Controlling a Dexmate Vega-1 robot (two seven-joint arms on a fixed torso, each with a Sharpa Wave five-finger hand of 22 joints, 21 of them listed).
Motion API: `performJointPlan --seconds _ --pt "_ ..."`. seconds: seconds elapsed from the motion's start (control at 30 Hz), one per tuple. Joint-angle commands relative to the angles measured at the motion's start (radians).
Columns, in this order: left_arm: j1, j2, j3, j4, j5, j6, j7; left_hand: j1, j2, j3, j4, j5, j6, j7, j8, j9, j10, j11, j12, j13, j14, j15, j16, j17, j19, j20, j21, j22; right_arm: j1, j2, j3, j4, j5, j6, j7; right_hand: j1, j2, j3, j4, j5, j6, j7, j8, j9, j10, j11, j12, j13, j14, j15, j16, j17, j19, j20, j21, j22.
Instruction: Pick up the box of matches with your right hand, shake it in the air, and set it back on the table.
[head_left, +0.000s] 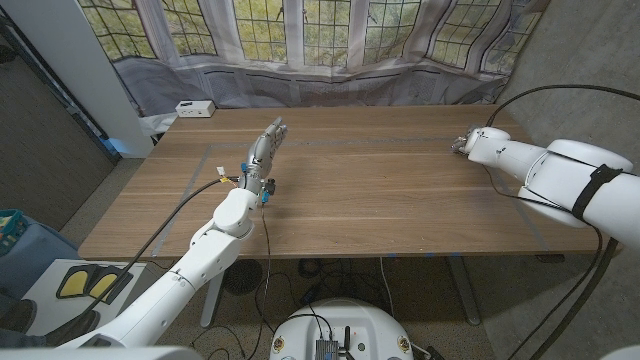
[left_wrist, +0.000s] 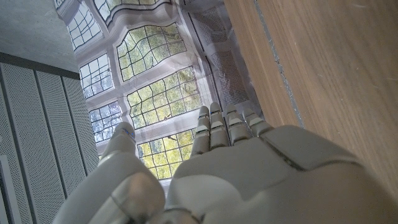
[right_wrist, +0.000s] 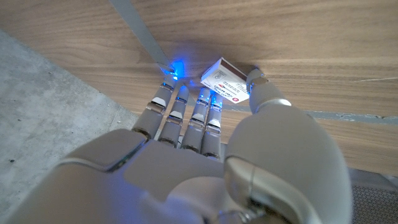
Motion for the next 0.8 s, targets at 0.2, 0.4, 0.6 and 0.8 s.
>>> performJointPlan --seconds 0.2,0.4,0.6,0.8 --pt "0.003 -0.002 0.001 0.001 -0.002 0.000 0.001 0.011 0.000 0.008 0.002 -0.001 0.000 -0.006 -0.001 0.004 -0.004 -0.006 -0.003 0.005 -0.007 0.000 0.003 0.005 -0.004 0.012 0.004 0.003 -0.026 -0.005 -0.038 -0.001 -0.023 0.013 -0.014 0.050 -0.006 0.018 -0.005 0.004 0.051 -0.032 0.010 0.005 0.050 -0.029 0.013 0.005 0.058 -0.029 0.013 0.000 0.036 -0.014 0.013 0.004" --pt "0.006 0.000 0.000 -0.005 -0.001 0.003 0.004 0.010 0.000 0.008 0.002 -0.001 0.002 -0.006 0.000 0.004 -0.004 -0.007 -0.004 0.005 -0.008 0.000 0.003 0.005 -0.005 0.013 0.005 0.003 -0.035 0.005 -0.034 0.006 -0.034 -0.002 -0.048 0.081 0.001 0.024 0.000 0.004 0.111 -0.052 0.028 0.005 0.110 -0.047 0.029 0.004 0.114 -0.054 0.032 0.004 0.075 -0.032 0.021 0.004" --pt "0.007 0.001 0.000 -0.010 0.000 0.003 0.006 0.010 0.000 0.008 0.002 -0.001 0.003 -0.007 0.000 0.004 -0.005 -0.005 -0.004 0.005 -0.009 0.000 0.003 0.005 -0.005 0.014 0.005 0.003 -0.037 0.010 -0.051 0.011 -0.058 -0.005 -0.061 0.114 0.003 0.028 0.000 0.003 0.173 -0.074 0.046 0.004 0.177 -0.079 0.046 0.002 0.167 -0.072 0.049 0.007 0.105 -0.050 0.026 0.005" --pt "0.011 0.002 -0.002 -0.015 0.002 0.005 0.011 0.010 0.000 0.008 0.002 -0.001 0.004 -0.007 0.000 0.004 -0.005 -0.007 -0.005 0.005 -0.009 0.000 0.003 0.005 -0.007 0.021 0.005 0.003 -0.043 0.009 -0.055 0.007 -0.067 -0.008 -0.082 0.150 0.002 0.044 0.000 0.008 0.255 -0.091 0.069 0.003 0.253 -0.103 0.062 -0.001 0.242 -0.080 0.057 -0.006 0.139 -0.066 0.030 0.005"
